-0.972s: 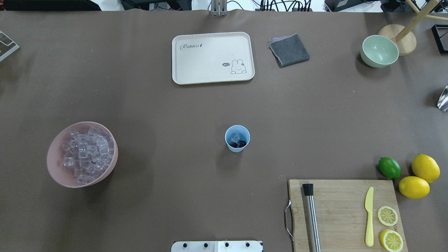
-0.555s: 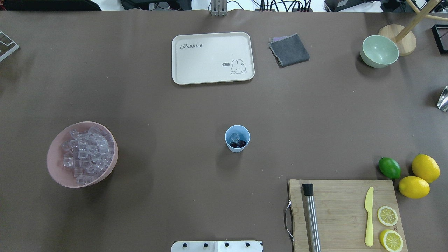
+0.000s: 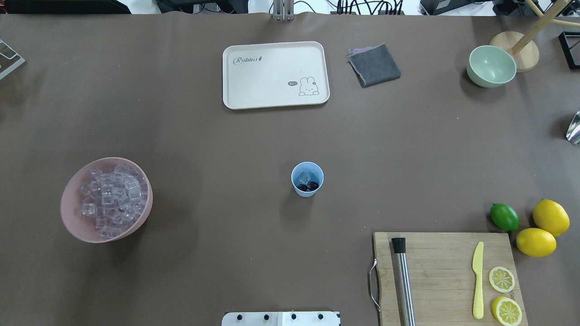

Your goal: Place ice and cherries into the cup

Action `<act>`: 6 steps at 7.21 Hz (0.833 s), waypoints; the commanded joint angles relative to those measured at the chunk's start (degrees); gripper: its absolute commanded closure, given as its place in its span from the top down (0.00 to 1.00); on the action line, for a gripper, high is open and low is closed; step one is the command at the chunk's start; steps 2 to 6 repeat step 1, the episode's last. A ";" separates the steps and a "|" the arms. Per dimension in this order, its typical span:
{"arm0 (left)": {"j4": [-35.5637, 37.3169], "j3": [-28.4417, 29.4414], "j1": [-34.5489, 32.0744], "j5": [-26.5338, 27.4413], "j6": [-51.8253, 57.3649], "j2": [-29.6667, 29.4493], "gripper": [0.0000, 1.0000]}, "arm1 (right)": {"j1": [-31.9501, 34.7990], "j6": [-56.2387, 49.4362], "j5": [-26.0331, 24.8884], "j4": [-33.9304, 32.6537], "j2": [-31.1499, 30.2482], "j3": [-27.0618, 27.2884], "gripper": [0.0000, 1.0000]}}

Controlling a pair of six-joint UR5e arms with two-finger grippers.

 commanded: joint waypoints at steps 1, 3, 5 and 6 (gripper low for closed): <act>0.00 0.10 0.00 0.09 0.00 -0.09 0.99 | 0.00 -0.08 0.09 0.00 0.33 0.27 1.00; 0.00 0.10 0.00 0.09 0.00 -0.09 0.99 | 0.00 -0.08 0.09 0.00 0.33 0.27 1.00; 0.00 0.10 0.00 0.09 0.00 -0.09 0.99 | 0.00 -0.08 0.09 0.00 0.33 0.27 1.00; 0.00 0.10 0.00 0.09 0.00 -0.09 0.99 | 0.00 -0.08 0.09 0.00 0.33 0.27 1.00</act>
